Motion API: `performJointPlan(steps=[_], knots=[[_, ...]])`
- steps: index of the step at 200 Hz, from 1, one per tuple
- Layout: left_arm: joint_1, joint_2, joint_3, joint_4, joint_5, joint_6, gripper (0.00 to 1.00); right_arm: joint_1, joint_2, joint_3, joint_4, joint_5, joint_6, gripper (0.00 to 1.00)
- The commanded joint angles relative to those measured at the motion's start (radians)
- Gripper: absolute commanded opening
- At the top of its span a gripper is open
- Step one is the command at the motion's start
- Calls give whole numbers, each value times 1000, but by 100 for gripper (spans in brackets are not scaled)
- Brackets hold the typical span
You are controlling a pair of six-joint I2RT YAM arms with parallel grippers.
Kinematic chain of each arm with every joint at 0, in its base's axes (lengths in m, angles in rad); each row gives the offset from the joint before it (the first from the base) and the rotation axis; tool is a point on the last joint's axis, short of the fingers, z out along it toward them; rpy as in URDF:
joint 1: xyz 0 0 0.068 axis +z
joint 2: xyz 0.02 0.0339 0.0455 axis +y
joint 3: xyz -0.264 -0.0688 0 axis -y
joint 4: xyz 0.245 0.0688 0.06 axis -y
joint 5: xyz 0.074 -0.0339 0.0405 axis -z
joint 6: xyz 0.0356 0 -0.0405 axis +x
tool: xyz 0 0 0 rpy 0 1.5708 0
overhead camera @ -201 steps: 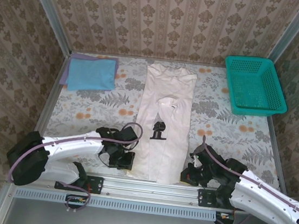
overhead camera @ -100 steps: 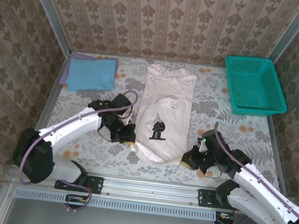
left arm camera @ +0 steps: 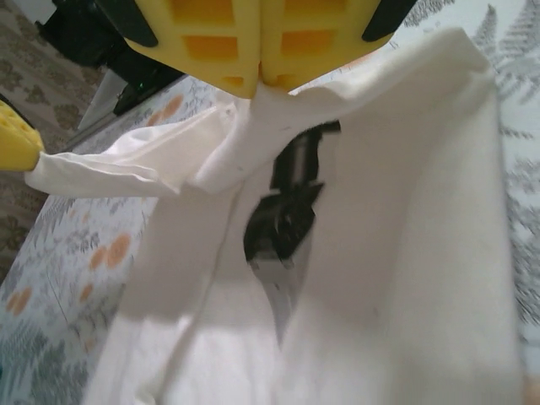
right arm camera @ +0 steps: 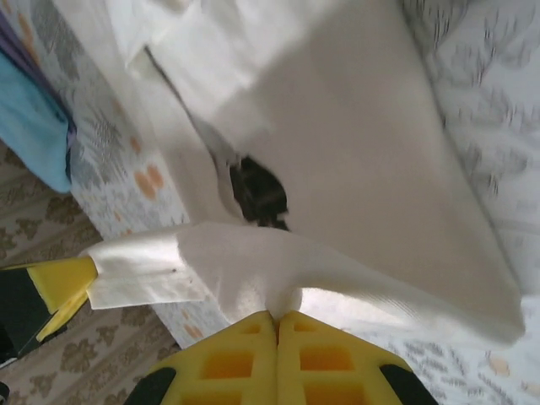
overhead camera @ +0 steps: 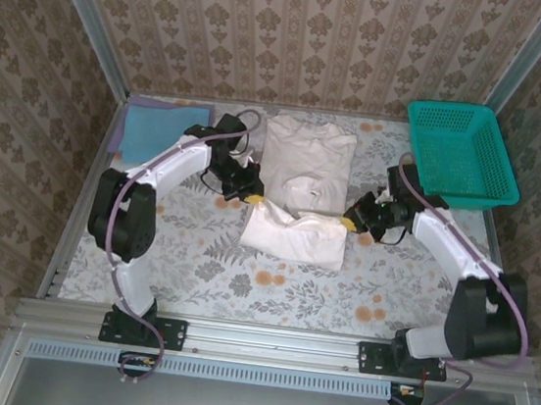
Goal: Fold and stack the t-shirts
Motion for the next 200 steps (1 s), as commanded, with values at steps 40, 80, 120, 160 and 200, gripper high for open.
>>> performJointPlan(steps=[40,80,120,160,200], knots=[[81,184,212,-48,15,29,0,-60,303,265,-98,4,-116,0],[113,289,308,-66,43,40,3,-63,452,399,-142,19,-126,0],[132,371,412,-82,33,23,16,-67,543,484,-170,36,-111,6],[153,310,421,-31,-50,-14,62,-86,508,561,-207,79,-113,54],[122,86,198,36,-143,8,58,-63,283,281,-52,24,-78,56]])
